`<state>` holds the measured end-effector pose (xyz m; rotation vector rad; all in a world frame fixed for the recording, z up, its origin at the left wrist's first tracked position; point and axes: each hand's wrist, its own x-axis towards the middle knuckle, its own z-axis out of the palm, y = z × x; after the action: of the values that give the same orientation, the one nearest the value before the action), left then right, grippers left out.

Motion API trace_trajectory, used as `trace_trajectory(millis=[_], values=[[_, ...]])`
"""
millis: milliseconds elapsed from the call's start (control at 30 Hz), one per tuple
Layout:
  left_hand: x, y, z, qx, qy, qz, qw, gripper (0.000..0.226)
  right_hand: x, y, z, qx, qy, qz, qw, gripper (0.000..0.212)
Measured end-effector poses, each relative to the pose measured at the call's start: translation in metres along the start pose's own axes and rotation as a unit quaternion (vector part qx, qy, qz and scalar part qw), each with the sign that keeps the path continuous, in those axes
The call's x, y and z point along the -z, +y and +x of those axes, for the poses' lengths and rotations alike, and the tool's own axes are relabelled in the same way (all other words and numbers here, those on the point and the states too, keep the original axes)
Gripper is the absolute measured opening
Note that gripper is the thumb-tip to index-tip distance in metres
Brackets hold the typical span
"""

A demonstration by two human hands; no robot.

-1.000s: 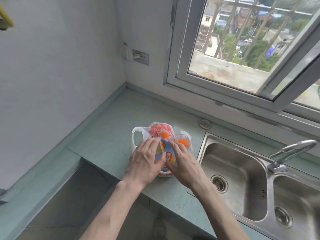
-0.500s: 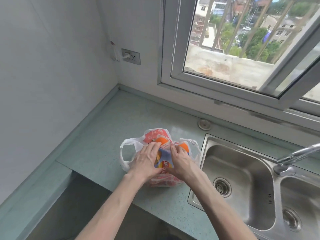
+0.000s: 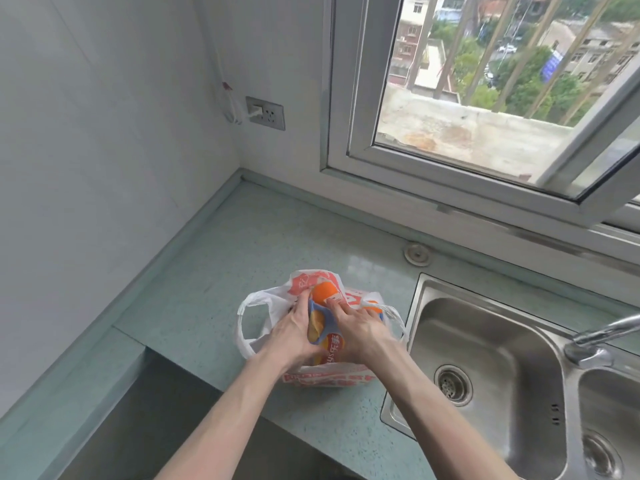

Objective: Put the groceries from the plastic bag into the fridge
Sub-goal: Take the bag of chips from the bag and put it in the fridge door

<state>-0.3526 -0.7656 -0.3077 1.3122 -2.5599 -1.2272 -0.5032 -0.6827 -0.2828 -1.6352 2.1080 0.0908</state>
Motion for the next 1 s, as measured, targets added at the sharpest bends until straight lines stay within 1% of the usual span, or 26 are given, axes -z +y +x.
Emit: trace_trajectory(millis=[100, 200, 267, 333, 400, 500, 567, 633, 733, 833, 933, 1000], values=[[-0.001, 0.001, 0.0, 0.004, 0.014, -0.001, 1.0, 0.102, 0.003, 0.003, -0.001, 0.001, -0.015, -0.007, 1.0, 0.095], [0.0, 0.002, -0.003, -0.001, 0.024, -0.011, 1.0, 0.077, 0.004, 0.009, -0.001, -0.007, -0.022, -0.015, 1.0, 0.094], [0.002, 0.002, -0.007, -0.01, 0.036, -0.023, 0.999, 0.066, 0.003, 0.014, -0.001, -0.004, -0.021, -0.013, 1.0, 0.093], [0.005, 0.002, -0.01, -0.017, 0.052, -0.041, 0.998, 0.064, 0.001, 0.022, -0.002, 0.003, -0.016, 0.008, 1.0, 0.095], [0.012, 0.006, -0.015, -0.029, 0.064, -0.057, 0.996, 0.065, 0.0, 0.028, -0.005, 0.011, -0.006, 0.057, 0.998, 0.094], [0.026, 0.02, -0.025, -0.062, 0.087, -0.075, 0.991, 0.062, 0.005, 0.029, -0.013, 0.053, 0.044, 0.107, 0.992, 0.089], [0.04, 0.031, -0.033, -0.086, 0.096, -0.091, 0.987, 0.056, 0.014, 0.028, -0.019, 0.083, 0.072, 0.139, 0.984, 0.078], [0.057, 0.044, -0.041, -0.104, 0.104, -0.103, 0.984, 0.053, 0.024, 0.028, -0.026, 0.1, 0.105, 0.146, 0.979, 0.064], [0.082, 0.064, -0.051, -0.131, 0.104, -0.102, 0.981, 0.056, 0.043, 0.024, -0.041, 0.124, 0.152, 0.173, 0.965, 0.057], [0.101, 0.084, -0.059, -0.165, 0.112, -0.092, 0.976, 0.056, 0.063, 0.022, -0.058, 0.14, 0.197, 0.205, 0.948, 0.042], [0.112, 0.101, -0.069, -0.194, 0.115, -0.079, 0.971, 0.058, 0.078, 0.021, -0.077, 0.143, 0.198, 0.245, 0.938, 0.039], [0.117, 0.109, -0.076, -0.197, 0.113, -0.075, 0.971, 0.059, 0.083, 0.019, -0.09, 0.135, 0.203, 0.259, 0.934, 0.038]])
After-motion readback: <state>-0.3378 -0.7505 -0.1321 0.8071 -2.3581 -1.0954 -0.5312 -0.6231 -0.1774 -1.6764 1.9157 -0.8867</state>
